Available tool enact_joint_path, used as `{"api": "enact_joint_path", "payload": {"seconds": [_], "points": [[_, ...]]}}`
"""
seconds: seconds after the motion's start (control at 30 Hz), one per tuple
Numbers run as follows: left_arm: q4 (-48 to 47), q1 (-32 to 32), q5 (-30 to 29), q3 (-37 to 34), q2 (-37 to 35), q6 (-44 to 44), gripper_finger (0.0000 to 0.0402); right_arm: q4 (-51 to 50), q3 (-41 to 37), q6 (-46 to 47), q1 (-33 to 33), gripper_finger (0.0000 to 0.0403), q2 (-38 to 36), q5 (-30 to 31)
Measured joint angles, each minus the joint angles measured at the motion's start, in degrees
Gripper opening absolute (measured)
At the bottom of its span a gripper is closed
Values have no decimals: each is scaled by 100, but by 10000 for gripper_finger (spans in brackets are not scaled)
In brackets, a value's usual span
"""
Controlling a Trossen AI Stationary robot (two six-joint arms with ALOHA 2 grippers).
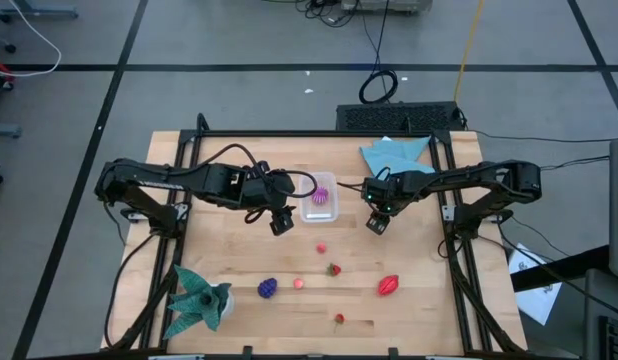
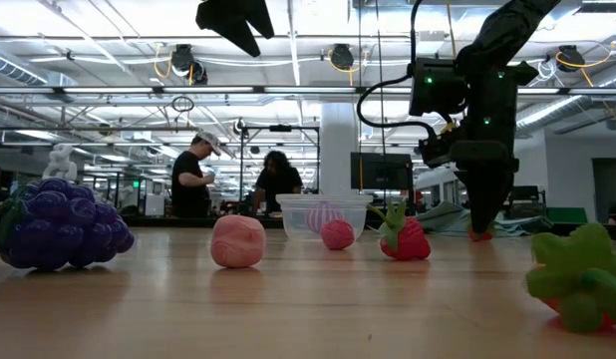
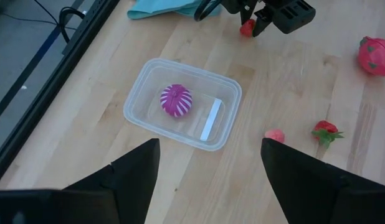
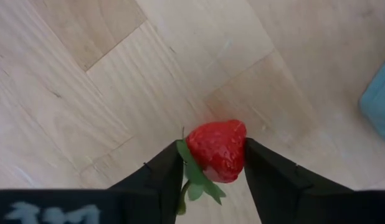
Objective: Pick and placing Produce into tupperware
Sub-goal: Put the top red strawberry into the transparent bin
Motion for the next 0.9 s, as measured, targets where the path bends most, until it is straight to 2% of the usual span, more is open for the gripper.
{"api": "enact_joint_path", "payload": {"seconds": [0.6, 0.77, 0.9], "points": [[2, -2, 0, 2, 0, 42, 282, -47, 0, -34, 2, 141, -23, -4], [0, 0, 0, 2, 0, 57, 281, -37, 11, -113, 2, 143, -23, -297], [0, 0, -2, 2, 0, 155, 282, -80, 202, -176, 7, 143, -21, -303]]}}
